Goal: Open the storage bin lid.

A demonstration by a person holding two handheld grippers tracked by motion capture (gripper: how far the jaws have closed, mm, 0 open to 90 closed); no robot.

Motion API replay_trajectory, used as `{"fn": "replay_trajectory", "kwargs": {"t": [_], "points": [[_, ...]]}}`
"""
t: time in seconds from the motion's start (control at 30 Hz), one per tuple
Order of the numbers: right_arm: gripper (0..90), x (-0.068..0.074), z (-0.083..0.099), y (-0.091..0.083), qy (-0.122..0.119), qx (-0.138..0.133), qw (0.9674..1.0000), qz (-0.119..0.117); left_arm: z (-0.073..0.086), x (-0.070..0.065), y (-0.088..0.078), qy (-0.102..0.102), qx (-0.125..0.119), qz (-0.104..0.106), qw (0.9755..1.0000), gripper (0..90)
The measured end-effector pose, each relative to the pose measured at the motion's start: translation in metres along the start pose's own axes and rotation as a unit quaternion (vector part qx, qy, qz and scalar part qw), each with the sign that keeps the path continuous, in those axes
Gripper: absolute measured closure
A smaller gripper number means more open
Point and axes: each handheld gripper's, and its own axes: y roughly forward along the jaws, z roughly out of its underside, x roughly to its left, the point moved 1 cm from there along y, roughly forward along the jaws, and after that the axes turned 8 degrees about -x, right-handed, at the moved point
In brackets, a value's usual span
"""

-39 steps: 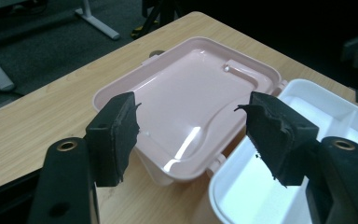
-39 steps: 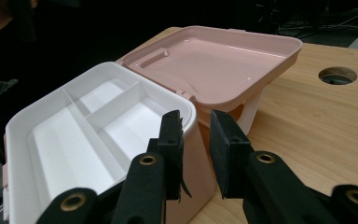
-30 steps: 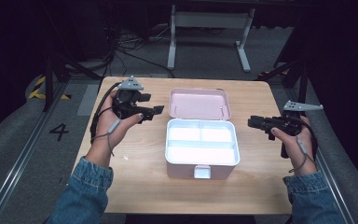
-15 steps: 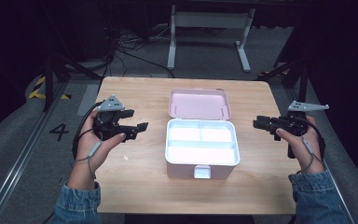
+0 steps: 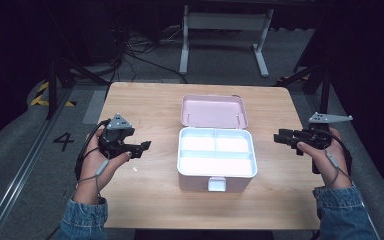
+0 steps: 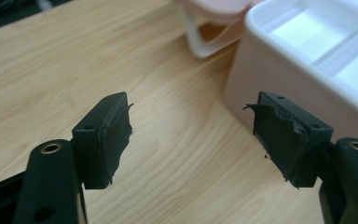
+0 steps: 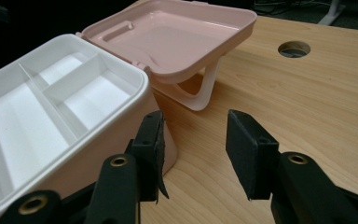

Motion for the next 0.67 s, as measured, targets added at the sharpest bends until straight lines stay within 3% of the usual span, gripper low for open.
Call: {"fn": "replay_trajectory", "kwargs": {"t": [0.13, 0.23, 0.27, 0.37, 0.47, 0.67], "points": [[55.4, -0.001, 0.001, 0.000, -0.005, 0.007, 0.9999, 0.011, 0.009, 0.007, 0.007, -0.025, 0.014, -0.002, 0.9996, 28.5], [53.7, -0.002, 0.003, 0.000, 0.004, 0.014, 0.9998, 0.012, 0.015, 0.011, 0.013, -0.032, 0.034, 0.001, 0.9989, 28.3], [53.2, -0.003, 0.004, 0.000, -0.002, 0.020, 0.9996, 0.021, 0.017, 0.013, 0.014, -0.026, 0.042, 0.002, 0.9988, 28.2], [52.2, -0.005, 0.006, 0.000, -0.001, 0.031, 0.9990, 0.031, 0.022, 0.015, 0.019, -0.040, 0.064, 0.009, 0.9971, 27.7], [51.3, -0.006, 0.008, 0.000, 0.005, 0.040, 0.9987, 0.032, 0.027, 0.018, 0.024, -0.053, 0.077, 0.008, 0.9956, 27.4], [47.7, -0.008, 0.010, 0.003, 0.007, 0.056, 0.9975, 0.044, 0.032, 0.021, 0.028, -0.058, 0.090, 0.012, 0.9942, 25.8]]}}
